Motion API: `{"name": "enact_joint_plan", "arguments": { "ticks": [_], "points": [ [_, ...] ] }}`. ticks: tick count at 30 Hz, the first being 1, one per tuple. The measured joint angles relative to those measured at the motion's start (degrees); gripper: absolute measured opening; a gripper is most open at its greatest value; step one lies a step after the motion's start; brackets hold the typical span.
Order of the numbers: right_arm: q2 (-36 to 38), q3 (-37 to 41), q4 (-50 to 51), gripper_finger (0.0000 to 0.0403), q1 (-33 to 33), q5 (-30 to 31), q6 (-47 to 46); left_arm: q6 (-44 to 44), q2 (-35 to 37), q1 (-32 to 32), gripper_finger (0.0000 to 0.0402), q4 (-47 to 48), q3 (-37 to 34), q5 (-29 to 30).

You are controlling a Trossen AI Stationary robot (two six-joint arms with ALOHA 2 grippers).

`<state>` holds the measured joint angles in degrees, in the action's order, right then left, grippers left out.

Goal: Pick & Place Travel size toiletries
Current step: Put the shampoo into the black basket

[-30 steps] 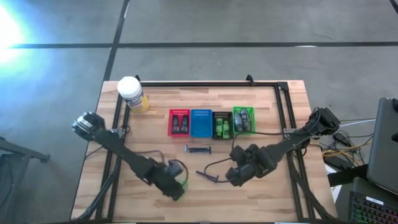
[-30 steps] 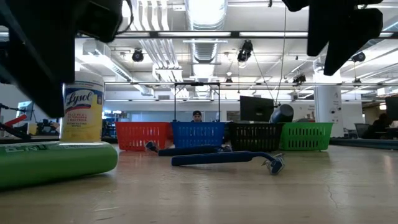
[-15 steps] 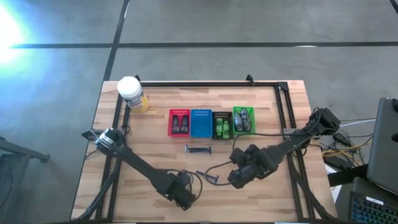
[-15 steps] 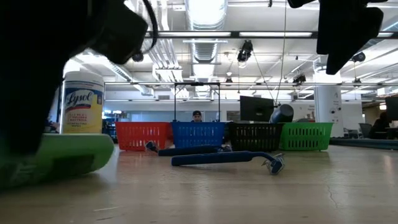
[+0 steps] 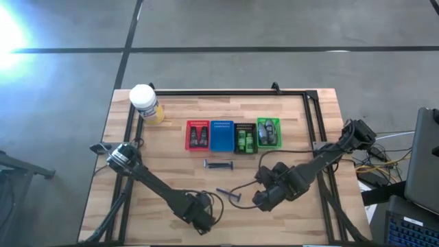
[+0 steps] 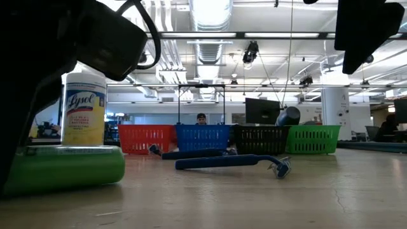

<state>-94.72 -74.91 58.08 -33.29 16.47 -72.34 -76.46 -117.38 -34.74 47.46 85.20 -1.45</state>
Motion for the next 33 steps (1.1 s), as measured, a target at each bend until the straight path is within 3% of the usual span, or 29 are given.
{"name": "enact_joint_plan", "arguments": {
  "ticks": [9,11,18,24,33],
  "points": [
    [0.1,0.0,-5.2,0.0368,-2.5,-0.3,-1.0,9.9,0.1,0.0,0.0158,0.4,-0.5,0.8],
    [0.1,0.0,-8.7,0.0368,-2.6,-1.0,-0.2,12.5,0.6,-0.1,0.0158,0.2,-0.7,2.5],
    [0.1,0.0,-18.2,0.0368,-1.0,-2.7,2.5,22.3,8.0,-2.4,0.0162,-0.9,-0.1,22.4],
    [0.1,0.0,-24.6,0.0368,3.0,-5.0,3.4,33.1,13.2,-2.4,0.0161,-4.4,0.1,35.6],
    [0.4,0.1,-35.8,0.0368,7.3,-6.8,3.4,39.5,14.0,0.0,0.0161,-6.1,0.9,37.0]
  ]
}}
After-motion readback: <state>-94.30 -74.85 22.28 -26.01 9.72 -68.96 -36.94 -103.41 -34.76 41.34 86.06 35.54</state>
